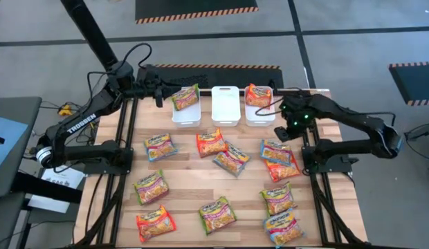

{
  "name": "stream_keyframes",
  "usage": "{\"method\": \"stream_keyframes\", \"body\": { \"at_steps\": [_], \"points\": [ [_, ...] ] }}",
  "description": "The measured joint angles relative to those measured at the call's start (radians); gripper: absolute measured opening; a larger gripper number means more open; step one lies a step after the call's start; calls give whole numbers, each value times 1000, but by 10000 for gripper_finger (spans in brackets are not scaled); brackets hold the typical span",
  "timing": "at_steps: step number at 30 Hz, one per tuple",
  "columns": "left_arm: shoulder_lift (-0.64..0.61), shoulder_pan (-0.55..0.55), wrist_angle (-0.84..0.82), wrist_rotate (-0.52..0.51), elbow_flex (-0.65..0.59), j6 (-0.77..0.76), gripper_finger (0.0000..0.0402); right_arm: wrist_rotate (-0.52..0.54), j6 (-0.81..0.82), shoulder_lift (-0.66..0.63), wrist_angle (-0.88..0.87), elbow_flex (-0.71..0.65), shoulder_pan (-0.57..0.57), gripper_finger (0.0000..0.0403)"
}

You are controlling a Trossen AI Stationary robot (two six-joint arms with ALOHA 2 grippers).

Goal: Sort Maruchan noodles
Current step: Put the blue noodle pack into the middle white bin

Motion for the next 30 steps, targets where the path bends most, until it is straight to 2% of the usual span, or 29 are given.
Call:
{"method": "stream_keyframes", "body": {
  "at_steps": [7, 30],
  "points": [
    [0, 0, -7, -4, 0, 13, 84, 1, 7, 98, 42, 0, 88, 229],
    [0, 0, -9, -5, 0, 13, 84, 0, -1, 424, 99, 4, 247, 229]
  ]
}}
